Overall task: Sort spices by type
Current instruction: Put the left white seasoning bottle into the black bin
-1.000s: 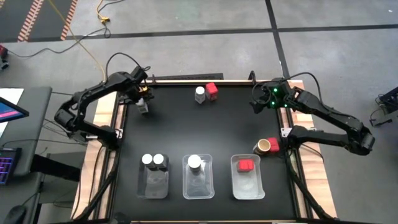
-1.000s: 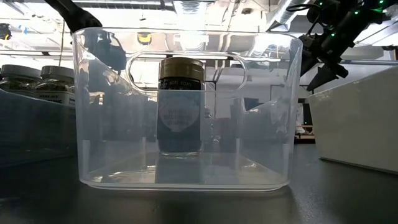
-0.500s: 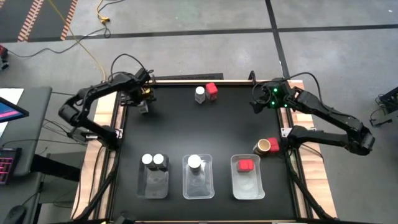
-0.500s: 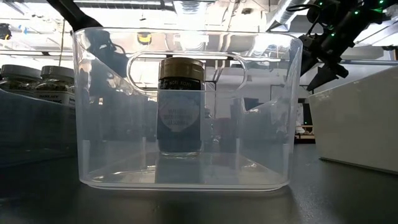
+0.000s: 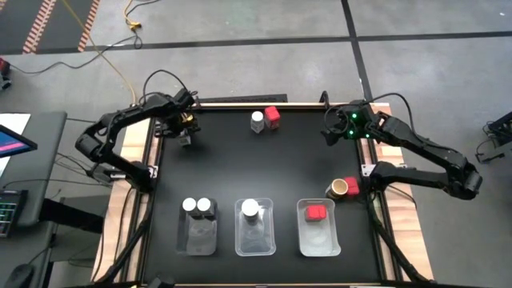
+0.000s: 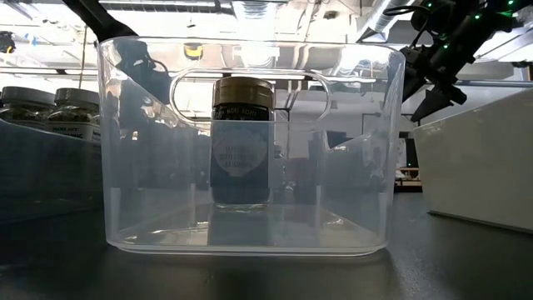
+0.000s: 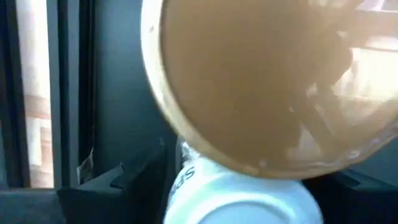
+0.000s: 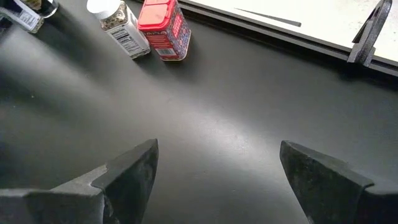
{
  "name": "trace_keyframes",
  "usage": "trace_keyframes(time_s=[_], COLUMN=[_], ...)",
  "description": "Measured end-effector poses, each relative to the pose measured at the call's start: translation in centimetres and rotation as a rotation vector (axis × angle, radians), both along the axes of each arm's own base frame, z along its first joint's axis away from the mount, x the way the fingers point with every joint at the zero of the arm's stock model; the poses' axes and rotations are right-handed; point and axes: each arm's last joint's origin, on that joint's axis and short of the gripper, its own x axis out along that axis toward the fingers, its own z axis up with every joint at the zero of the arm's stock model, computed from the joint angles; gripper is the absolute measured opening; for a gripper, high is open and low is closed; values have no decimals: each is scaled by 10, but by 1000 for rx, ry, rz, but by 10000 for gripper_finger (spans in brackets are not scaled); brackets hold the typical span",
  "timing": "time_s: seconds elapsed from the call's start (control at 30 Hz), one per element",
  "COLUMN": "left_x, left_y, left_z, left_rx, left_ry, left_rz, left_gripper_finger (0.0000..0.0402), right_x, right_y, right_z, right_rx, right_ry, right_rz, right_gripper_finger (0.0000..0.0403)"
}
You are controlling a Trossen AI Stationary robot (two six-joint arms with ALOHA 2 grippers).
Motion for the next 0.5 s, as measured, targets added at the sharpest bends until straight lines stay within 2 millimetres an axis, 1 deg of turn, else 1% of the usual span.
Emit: trace_keyframes(time_s=[0.23,0.3,0.4,0.5], left_x=[1,0,0,0], left_y=[1,1,1,1], left_z=[0,0,0,0], left_rx=[10,7,8,8], left_ry=[-4,-2,-2,-2], left_rz=[-5,-6,-6,-10], left_gripper_finger=[274,268,247,217], right_x=[0,0,0,0], right_y=[0,0,0,0], right_z=[0,0,0,0], right_rx=[0,0,6,8], right_ry=[0,0,-6,-7], right_rz=[0,0,-9,-11], right_gripper_finger=[363,363,363,363])
